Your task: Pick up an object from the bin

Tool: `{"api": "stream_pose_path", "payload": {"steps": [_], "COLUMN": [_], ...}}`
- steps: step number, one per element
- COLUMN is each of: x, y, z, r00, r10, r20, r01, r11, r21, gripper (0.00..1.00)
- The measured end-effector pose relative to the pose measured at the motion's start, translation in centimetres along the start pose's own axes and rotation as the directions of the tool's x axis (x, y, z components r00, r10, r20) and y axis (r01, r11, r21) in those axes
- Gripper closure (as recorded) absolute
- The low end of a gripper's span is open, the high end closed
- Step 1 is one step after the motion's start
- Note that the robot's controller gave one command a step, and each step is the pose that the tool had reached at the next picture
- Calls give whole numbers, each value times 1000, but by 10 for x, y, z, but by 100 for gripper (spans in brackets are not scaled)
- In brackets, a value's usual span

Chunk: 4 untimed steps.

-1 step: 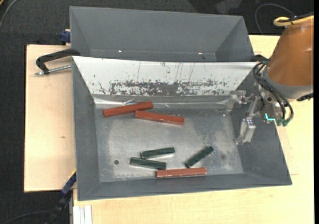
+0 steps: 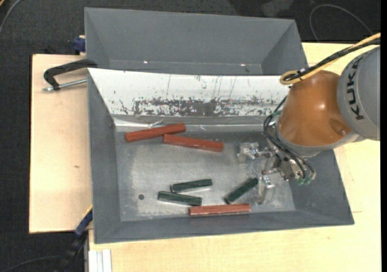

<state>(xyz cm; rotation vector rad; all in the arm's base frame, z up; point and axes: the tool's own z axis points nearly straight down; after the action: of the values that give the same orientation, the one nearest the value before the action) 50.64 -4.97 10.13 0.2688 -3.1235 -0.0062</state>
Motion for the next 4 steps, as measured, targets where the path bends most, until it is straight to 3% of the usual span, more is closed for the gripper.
{"api": "stream_pose_path", "payload": {"steps": [1, 2, 3, 4], "x": [9, 8, -23, -21], "y": [36, 35, -2, 0], "z": [31, 29, -87, -82], "r00": [984, 984, 981, 981], "r10": [-181, -179, -194, -196], "r20": [5, 8, 20, 10], "r01": [181, 179, 194, 196], "r11": [984, 984, 981, 981], "r21": [3, 6, 13, 7], "gripper": [0, 100, 100, 0]}}
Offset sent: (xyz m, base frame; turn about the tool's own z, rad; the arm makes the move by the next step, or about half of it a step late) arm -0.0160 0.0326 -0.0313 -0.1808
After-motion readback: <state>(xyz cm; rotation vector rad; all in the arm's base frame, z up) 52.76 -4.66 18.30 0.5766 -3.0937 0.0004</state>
